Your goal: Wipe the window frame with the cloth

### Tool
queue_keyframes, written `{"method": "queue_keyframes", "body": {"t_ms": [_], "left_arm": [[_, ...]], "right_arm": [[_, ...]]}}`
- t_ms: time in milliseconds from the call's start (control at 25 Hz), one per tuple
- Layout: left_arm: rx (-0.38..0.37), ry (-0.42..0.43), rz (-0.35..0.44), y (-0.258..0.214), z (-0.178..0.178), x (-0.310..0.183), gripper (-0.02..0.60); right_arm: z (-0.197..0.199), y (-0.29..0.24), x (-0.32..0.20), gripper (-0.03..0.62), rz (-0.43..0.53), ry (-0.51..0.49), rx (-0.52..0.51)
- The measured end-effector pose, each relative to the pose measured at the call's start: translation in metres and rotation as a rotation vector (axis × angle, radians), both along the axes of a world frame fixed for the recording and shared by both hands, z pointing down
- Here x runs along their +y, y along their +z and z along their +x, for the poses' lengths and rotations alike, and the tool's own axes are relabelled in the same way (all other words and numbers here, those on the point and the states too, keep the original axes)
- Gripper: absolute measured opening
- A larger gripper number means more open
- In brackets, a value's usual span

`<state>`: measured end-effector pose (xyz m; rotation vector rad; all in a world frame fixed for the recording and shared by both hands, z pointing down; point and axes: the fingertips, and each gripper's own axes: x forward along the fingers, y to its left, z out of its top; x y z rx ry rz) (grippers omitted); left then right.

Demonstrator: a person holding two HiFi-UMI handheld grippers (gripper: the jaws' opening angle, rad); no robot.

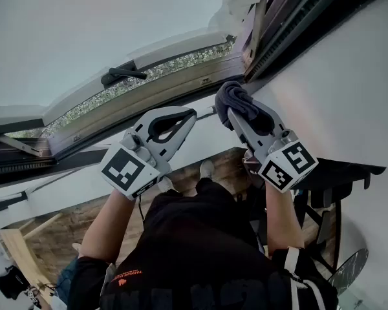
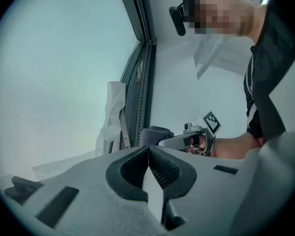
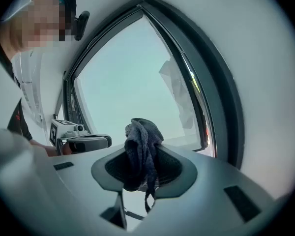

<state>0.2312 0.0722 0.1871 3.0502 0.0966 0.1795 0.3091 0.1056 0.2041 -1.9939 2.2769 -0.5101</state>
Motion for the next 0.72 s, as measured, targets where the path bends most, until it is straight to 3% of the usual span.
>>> {"method": "queue_keyframes", "body": {"t_ms": [120,240,480,720], "left_arm": [[0.024,0.018,-0.003,-0.001,0.002,0.003,0.021],[0.000,0.011,-0.031,0.000,0.004,0.005,0.020],[-0.023,0.020,-0.041,0.014,0.015,0.007,0.021],[-0.039,0.025,-0.061,0.030,0.026,0.007,0.020]], "right_arm": [[0.001,0.000,-0.001,0.114,0.002,-0.002,-0.001],[0.003,0.000,0.000,0.114,0.004,0.008,0.012],[0.035,0.016,0.004,0.117,-0.061,0.146,0.114],[0.060,0.037,0.006,0.117,-0.101,0.199,0.102]]}}
